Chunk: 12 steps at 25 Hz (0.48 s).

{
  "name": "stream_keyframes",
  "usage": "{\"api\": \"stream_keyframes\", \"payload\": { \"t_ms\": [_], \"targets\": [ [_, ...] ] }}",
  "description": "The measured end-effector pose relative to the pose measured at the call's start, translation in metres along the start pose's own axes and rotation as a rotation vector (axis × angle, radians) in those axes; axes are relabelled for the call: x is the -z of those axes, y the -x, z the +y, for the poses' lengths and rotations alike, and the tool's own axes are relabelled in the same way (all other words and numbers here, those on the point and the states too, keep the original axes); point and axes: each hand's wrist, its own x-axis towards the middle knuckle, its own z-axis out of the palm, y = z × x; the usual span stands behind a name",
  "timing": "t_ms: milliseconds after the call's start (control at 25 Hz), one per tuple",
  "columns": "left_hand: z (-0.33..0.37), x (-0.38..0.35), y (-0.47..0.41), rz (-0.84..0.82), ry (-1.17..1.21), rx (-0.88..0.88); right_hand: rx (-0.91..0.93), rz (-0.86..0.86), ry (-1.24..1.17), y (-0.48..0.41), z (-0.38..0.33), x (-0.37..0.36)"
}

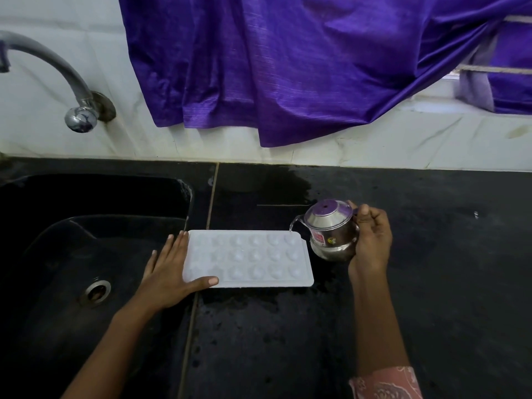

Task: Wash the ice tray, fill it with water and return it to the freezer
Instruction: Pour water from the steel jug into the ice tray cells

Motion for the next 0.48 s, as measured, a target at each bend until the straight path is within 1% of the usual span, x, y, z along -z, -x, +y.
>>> {"api": "stream_keyframes", "payload": {
  "t_ms": [200,480],
  "targets": [
    [-0.001,-0.007,0.002,0.011,0.063,-0.003,-0.006,0.004,0.035,0.001,-0.002,0.003],
    [-0.003,-0.012,0.002,0.041,0.143,-0.003,-0.006,-0.002,0.022,-0.001,-0.004,0.007]
  ]
}}
